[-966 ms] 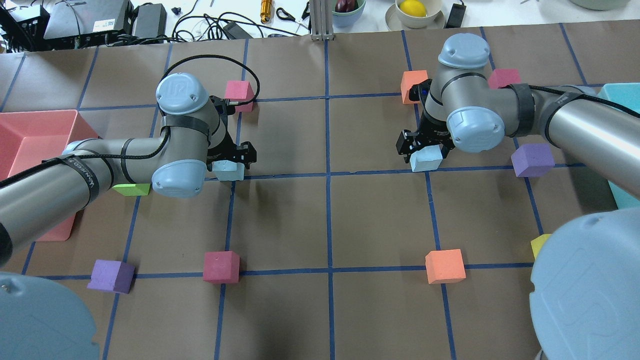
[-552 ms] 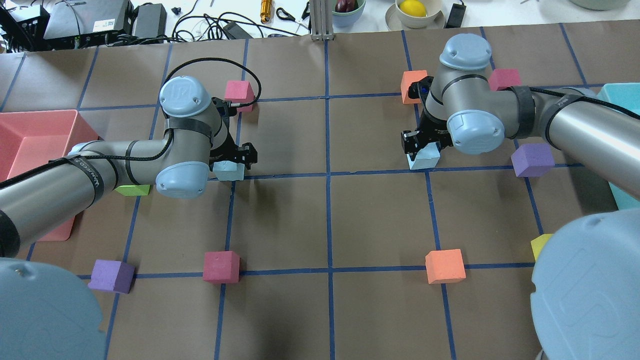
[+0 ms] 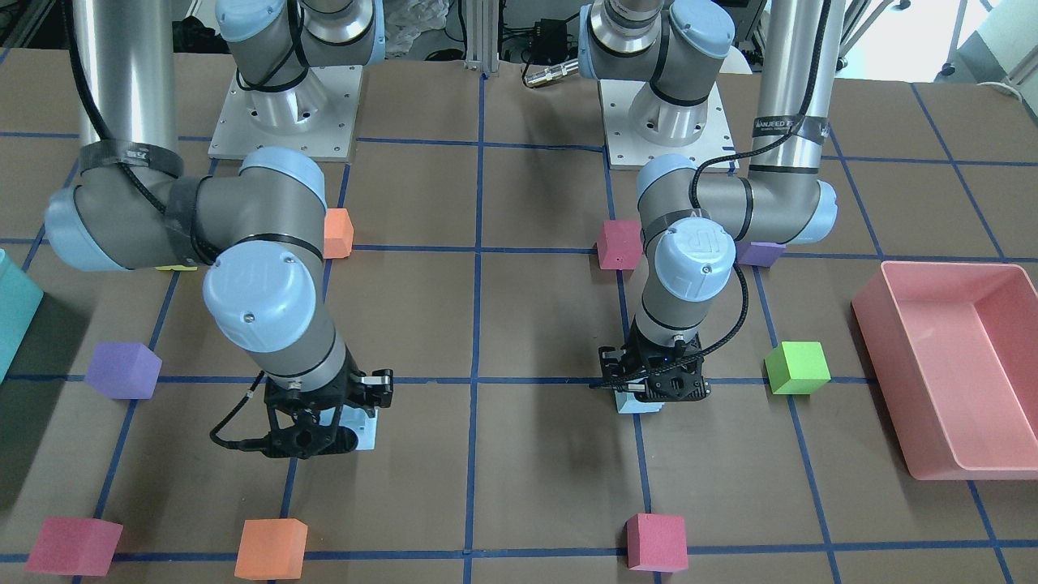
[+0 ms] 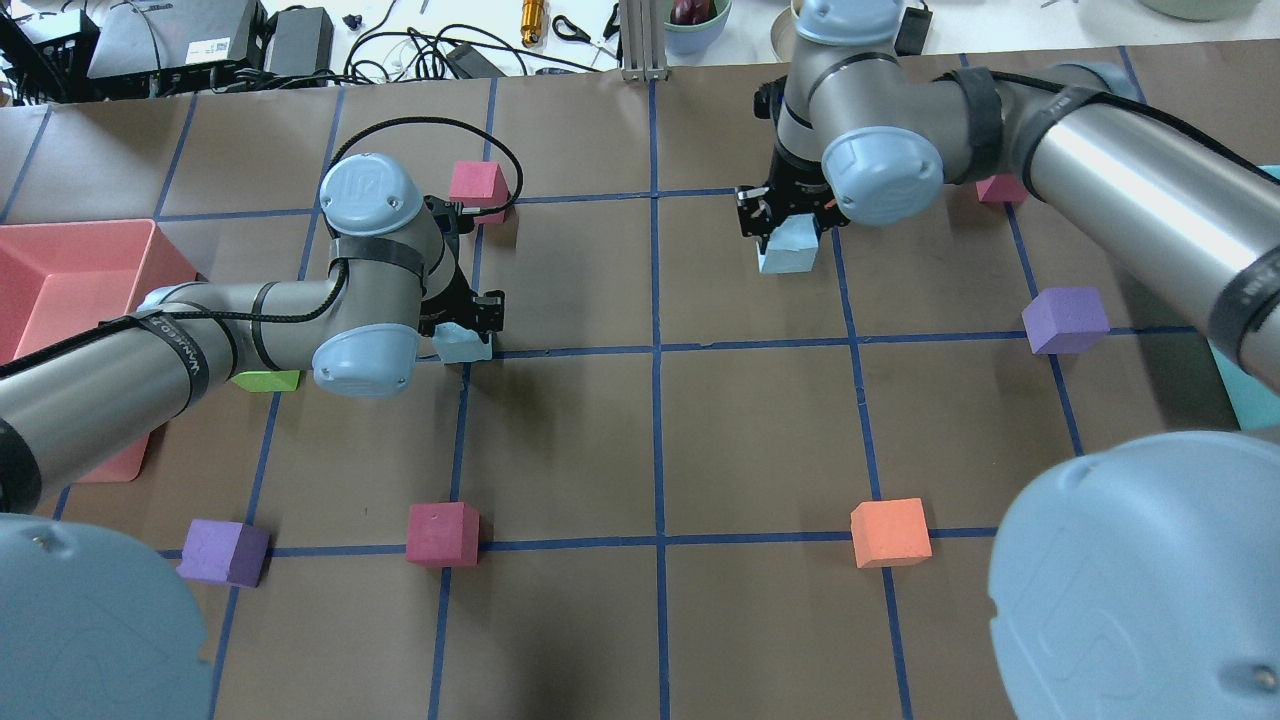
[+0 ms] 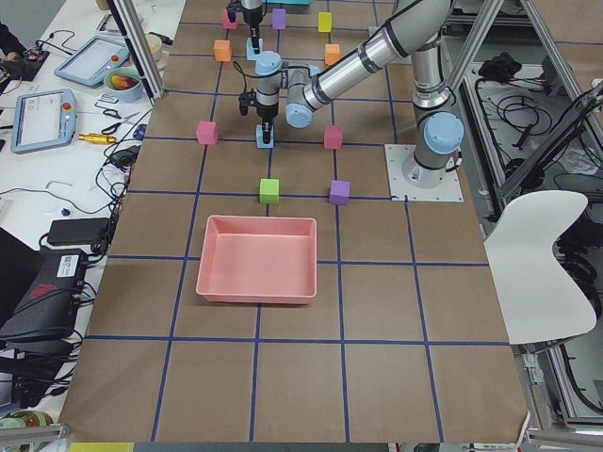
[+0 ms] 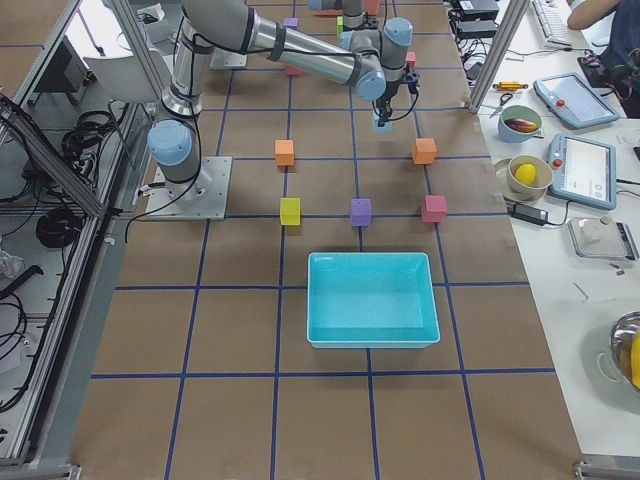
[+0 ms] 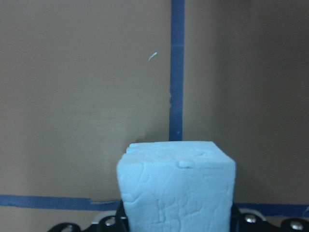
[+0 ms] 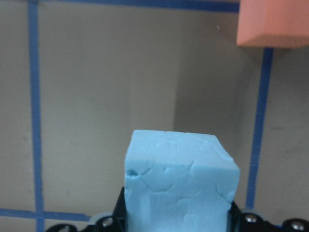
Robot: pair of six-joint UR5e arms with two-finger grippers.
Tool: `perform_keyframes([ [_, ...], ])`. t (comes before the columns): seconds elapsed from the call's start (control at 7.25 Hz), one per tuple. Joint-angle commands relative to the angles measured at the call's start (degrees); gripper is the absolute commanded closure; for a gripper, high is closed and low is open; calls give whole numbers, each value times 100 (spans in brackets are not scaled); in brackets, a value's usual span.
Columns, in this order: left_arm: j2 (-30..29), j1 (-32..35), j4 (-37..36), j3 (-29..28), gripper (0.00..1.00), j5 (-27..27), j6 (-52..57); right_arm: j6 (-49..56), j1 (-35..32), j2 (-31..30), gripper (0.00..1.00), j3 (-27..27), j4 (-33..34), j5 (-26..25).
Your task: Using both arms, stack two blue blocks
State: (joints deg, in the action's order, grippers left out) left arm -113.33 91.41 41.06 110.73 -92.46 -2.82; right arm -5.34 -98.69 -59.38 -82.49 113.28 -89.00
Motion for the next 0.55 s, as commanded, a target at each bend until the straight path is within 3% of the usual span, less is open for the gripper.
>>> perform_keyframes([
  [0.0,109,0,-1,-17,100,-9,9,-834,-605,1020,100,1422,-174,49],
  [0.14,170,0,-1,-25,100,-253,62,-959,-721,1321,100,1741,-183,49],
  [0.41,259,9,138,-217,100,-334,62,-1083,-792,1490,100,1798,-183,67],
])
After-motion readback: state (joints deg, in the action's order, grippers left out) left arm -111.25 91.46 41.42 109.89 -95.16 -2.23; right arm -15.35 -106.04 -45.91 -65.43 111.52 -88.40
